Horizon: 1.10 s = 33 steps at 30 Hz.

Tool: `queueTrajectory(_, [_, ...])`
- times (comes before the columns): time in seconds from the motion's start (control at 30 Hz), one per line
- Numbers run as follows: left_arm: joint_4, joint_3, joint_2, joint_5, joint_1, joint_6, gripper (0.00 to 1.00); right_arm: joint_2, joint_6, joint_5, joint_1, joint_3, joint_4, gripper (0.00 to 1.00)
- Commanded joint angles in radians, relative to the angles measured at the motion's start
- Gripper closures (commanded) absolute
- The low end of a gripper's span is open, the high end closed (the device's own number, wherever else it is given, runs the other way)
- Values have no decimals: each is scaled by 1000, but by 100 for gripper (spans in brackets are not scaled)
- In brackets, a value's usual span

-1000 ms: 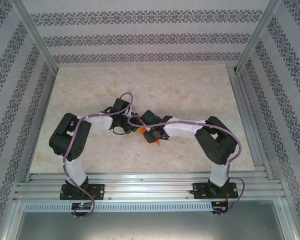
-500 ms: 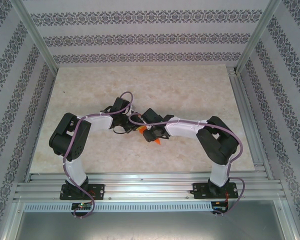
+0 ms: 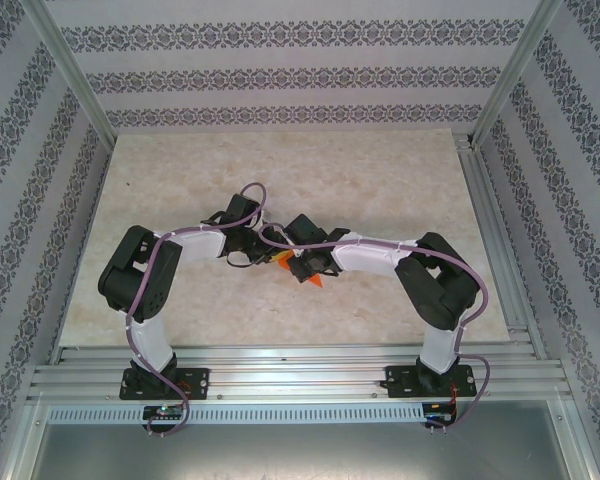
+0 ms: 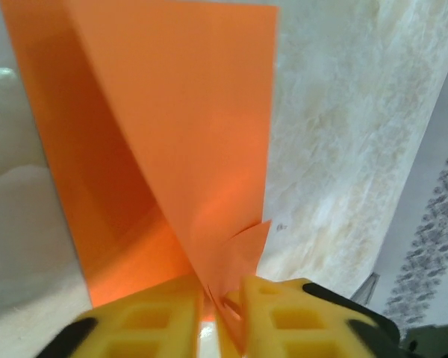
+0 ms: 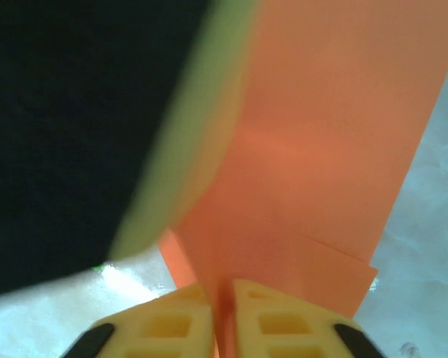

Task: Fold a paper plane with a square sheet of paper (fold left side to right side)
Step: Fourth fold the wing at the center of the table.

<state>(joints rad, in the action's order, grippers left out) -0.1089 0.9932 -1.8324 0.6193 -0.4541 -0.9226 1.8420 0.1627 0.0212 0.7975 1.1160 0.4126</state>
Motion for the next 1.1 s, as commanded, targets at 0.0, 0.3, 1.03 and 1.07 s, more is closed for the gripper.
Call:
queueTrajectory(0.0, [-78,25,70,-26,5,48,60,-3,10,-40,-24,-18,-27,94])
queueTrajectory(0.3, [-130,-76,257,-113,87,105,37,-13,49,-197,-84,-60,-90,94])
queueTrajectory(1.03, [239,-39,-46,64,24,-46,94,-10,110,-388,-178,-145,-217,95])
queueTrajectory(1.07, [248,-31,-60,66,20,-52,95,-10,112,-388,-178,-144,-214,95])
